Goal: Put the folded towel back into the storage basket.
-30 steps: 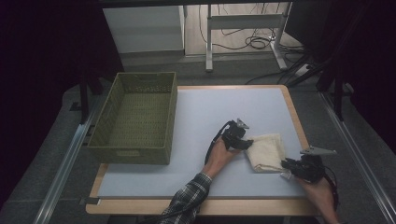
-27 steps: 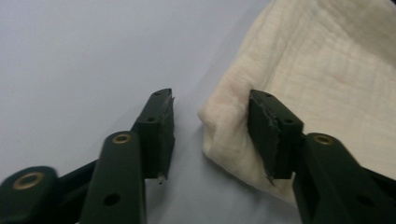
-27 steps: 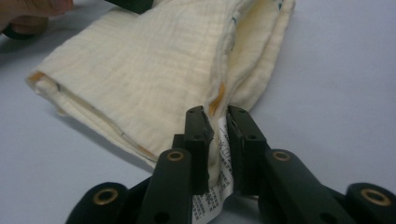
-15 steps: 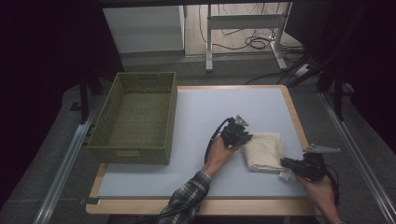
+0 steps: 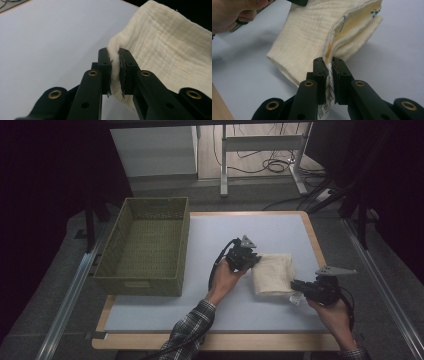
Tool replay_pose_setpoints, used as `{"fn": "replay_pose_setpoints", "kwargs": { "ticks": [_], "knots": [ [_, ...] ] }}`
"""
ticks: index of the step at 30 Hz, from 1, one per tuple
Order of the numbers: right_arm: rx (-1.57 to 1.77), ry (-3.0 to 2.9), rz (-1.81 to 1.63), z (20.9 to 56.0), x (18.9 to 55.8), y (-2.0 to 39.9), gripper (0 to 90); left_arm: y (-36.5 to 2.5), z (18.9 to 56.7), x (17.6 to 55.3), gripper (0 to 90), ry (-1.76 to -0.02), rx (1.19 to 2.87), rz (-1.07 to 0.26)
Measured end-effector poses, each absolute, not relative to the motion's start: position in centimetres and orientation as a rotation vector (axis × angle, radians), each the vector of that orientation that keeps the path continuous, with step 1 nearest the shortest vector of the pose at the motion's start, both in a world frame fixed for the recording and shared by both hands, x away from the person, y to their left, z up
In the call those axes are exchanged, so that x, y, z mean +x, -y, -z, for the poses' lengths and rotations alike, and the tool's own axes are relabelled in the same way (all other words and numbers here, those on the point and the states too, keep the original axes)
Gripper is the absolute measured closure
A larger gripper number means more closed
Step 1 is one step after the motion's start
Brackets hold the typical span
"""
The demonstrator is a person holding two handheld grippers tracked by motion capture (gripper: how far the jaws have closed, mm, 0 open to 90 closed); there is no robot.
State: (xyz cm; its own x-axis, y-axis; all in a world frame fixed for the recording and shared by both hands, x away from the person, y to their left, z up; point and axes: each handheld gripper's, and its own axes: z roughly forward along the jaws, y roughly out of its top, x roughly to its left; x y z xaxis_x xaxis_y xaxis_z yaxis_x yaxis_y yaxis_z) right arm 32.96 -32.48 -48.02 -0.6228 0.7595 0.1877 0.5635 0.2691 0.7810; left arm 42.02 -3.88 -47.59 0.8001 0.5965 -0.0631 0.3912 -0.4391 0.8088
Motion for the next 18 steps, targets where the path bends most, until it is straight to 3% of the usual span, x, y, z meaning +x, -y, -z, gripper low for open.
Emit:
{"fn": "replay_pose_setpoints", "kwargs": {
  "ticks": [18],
  "knots": [
    [1.097,-2.357,-1.319,45.9,34.5,27.5,81.8,-0.8,44.4,41.6,80.9,-0.761,2.09,-0.444]
  ]
}}
